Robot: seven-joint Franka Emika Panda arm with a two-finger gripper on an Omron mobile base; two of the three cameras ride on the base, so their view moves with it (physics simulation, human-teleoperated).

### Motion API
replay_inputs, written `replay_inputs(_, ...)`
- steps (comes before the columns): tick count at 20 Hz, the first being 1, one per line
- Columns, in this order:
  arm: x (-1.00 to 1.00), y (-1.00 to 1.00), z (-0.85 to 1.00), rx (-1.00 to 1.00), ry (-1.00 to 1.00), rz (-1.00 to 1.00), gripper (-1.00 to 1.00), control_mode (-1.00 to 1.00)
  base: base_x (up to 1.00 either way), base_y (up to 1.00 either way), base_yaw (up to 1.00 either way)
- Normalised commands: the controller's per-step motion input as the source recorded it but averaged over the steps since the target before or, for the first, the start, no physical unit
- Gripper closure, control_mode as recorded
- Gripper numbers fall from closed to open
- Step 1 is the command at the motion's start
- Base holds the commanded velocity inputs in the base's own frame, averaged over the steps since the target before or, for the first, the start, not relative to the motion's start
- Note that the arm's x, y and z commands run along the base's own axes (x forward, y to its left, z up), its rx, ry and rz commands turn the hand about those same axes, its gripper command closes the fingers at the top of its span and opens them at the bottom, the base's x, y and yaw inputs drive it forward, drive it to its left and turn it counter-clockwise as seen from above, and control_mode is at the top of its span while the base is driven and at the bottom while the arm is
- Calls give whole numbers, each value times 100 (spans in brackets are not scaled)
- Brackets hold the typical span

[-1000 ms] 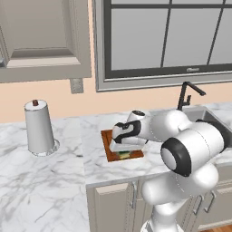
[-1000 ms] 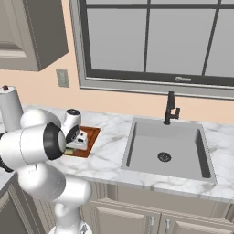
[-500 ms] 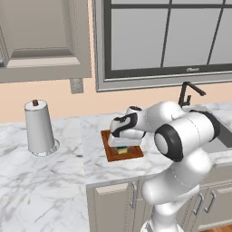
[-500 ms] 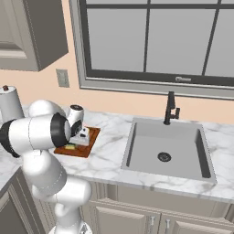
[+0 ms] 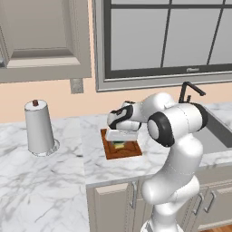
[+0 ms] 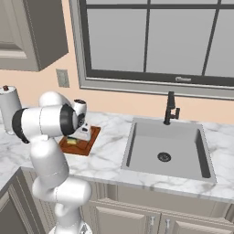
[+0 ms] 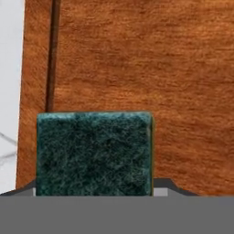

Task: Pick up the sponge from the counter and clean the cutting board by briefly scrubbing or pressing down on the cutting board. Once finished, release the sponge.

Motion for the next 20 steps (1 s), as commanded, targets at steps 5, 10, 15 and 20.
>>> replay_inputs(5,58,0,-1,0,1,0,100,-100,0,0,0)
replay_inputs(10,58,0,-8,0,0,0,100,-100,0,0,0)
replay_inputs(15,50,-2,-21,0,0,0,100,-100,0,0,0)
replay_inputs(20,28,-29,-15,-1,1,0,100,-100,0,0,0)
